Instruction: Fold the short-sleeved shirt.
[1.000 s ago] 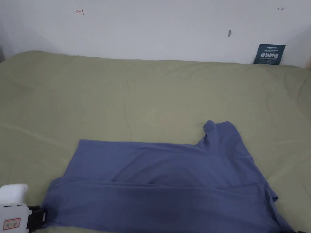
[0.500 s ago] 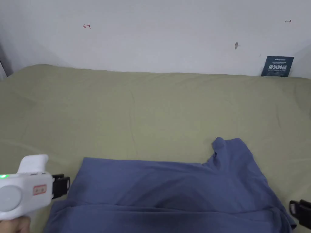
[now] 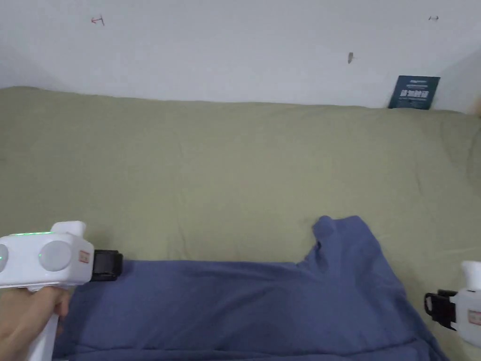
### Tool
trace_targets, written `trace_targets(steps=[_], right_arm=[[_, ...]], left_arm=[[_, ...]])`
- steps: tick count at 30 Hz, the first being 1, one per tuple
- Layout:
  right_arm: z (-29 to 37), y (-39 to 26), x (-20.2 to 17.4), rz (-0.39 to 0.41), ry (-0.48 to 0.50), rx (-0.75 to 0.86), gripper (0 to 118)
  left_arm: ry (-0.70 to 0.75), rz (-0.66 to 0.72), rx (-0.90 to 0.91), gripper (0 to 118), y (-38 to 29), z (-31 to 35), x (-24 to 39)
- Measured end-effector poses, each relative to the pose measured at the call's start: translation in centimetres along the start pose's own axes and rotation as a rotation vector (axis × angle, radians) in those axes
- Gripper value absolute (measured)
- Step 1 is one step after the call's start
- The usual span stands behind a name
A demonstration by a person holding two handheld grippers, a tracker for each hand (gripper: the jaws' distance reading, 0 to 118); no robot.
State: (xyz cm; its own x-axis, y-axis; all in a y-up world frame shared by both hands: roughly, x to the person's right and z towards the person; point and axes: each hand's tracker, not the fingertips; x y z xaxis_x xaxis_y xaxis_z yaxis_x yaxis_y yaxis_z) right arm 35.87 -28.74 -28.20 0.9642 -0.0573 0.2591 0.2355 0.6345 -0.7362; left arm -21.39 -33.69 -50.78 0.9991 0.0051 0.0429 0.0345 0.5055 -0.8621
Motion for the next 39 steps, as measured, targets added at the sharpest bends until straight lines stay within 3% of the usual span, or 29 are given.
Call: trace_targets(steps=[4, 6, 7, 8, 9, 11, 12, 16, 17, 18, 19, 20, 21, 22, 32, 39], right_arm=[[-2.7, 1.1, 0.6, 0.000, -0.003, -0.036, 3], [-3.8, 2.0, 0.8, 0.007, 0.003, -0.042, 3], [-4.3, 2.5, 0.8, 0.018, 0.001, -0.049, 11], [-4.5, 2.8, 0.3, 0.036, 0.004, -0.052, 18], [-5.1, 3.4, 0.1, 0.052, 0.008, -0.065, 18], [-7.0, 4.5, -0.1, 0.066, 0.009, -0.142, 91], [-8.0, 4.8, -0.4, 0.068, 0.001, -0.169, 117], [-11.3, 5.6, -0.7, 0.101, -0.023, -0.218, 98], [-11.7, 5.7, -0.6, 0.099, -0.019, -0.220, 78], [-12.2, 5.6, -0.6, 0.099, -0.020, -0.215, 50], [-12.3, 5.6, -0.6, 0.120, -0.053, -0.221, 39], [-11.3, 5.5, -0.8, 0.116, -0.024, -0.217, 33], [-10.5, 5.5, -0.8, 0.114, -0.003, -0.205, 10], [-9.7, 5.4, -0.7, 0.088, 0.053, -0.181, 4], [2.9, 2.5, -0.1, 0.070, 0.103, -0.019, 4], [11.4, -5.2, 0.3, 0.091, 0.142, 0.042, 4]], left_arm=[[-0.011, 0.007, -0.010, 80, -0.2, -1.0, 0.5], [-0.029, 0.008, 0.026, 38, -0.4, -0.3, 0.4], [-0.037, 0.005, 0.036, 8, -1.0, 0.8, 0.8], [-0.051, -0.003, 0.047, 2, -1.1, 1.1, 0.7], [-0.078, -0.006, 0.044, 2, -1.1, 1.1, 0.5], [-0.079, 0.003, 0.027, 2, -1.2, 1.4, 0.7], [-0.080, 0.004, 0.026, 2, -1.3, 1.4, 0.8], [-0.071, -0.012, 0.011, 2, -1.0, 1.5, 1.4], [-0.067, -0.017, 0.011, 2, -1.0, 1.6, 1.5], [-0.064, -0.024, 0.007, 2, -1.0, 1.7, 1.6], [-0.065, -0.027, 0.004, 2, -0.8, 1.8, 1.6], [-0.066, -0.026, 0.003, 2, -0.8, 2.0, 1.6], [-0.071, -0.026, 0.003, 2, -0.8, 2.4, 1.5], [-0.078, -0.030, 0.005, 2, -0.8, 2.9, 1.4], [-0.180, -0.051, 0.123, 2, -4.6, 12.6, -2.4], [-0.225, -0.087, 0.191, 2, -12.9, 18.9, -5.2]])
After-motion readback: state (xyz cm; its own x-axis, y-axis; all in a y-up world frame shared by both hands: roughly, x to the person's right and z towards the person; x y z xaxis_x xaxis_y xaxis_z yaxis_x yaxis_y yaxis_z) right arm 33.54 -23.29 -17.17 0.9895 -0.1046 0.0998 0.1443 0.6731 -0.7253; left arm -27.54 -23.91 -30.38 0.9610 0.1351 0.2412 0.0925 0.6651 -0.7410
